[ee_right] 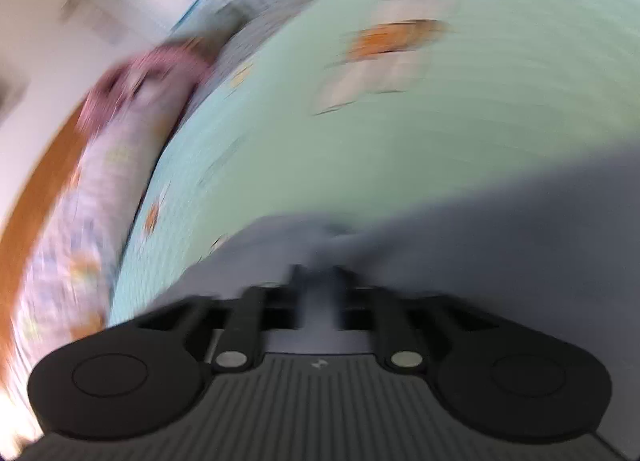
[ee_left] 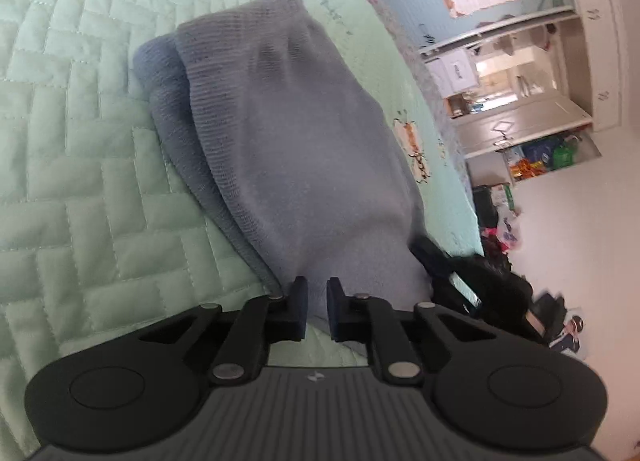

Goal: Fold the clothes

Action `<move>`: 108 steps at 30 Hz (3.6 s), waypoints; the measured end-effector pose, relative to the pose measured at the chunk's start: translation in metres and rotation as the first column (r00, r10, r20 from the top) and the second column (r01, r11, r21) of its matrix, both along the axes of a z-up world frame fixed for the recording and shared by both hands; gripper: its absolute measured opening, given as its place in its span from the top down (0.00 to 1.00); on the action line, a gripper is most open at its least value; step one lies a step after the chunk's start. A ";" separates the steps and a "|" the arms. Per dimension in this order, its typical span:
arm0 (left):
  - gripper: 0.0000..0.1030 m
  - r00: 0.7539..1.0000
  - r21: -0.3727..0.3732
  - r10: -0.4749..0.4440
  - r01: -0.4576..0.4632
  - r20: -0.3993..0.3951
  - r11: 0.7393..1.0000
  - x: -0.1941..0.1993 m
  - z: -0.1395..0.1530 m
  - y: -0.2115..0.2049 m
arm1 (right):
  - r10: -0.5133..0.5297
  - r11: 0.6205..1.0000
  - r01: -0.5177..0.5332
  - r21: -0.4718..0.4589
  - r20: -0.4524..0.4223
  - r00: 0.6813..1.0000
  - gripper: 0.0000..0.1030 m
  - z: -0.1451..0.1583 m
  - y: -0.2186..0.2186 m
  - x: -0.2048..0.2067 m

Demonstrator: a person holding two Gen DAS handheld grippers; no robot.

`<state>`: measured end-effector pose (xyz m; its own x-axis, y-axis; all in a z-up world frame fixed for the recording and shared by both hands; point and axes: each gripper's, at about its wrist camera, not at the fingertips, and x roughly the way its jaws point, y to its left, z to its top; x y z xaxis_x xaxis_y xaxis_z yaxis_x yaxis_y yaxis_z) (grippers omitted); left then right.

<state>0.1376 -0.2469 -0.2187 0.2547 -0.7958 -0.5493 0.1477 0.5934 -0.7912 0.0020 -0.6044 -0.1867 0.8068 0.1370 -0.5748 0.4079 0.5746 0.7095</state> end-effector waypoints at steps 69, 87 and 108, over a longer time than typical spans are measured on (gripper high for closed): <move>0.75 0.935 0.099 0.227 -0.262 0.274 0.960 -0.008 0.022 0.081 | 0.195 0.797 -0.310 0.519 0.264 0.944 0.33 -0.023 0.105 0.045; 0.79 0.951 0.218 0.130 -0.195 0.279 0.956 0.007 0.031 0.066 | -0.242 0.919 0.160 0.360 0.194 0.951 0.59 -0.029 -0.093 -0.074; 0.65 0.933 0.411 -0.119 -0.033 0.340 0.911 -0.067 0.048 -0.063 | -0.636 0.760 0.525 0.382 0.276 0.720 0.63 -0.053 -0.253 -0.286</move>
<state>0.0705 -0.3102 -0.1704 0.4615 -0.5387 -0.7048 0.4022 0.8352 -0.3750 -0.2844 -0.8571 -0.2399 0.9137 -0.3341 -0.2316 0.2739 0.0849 0.9580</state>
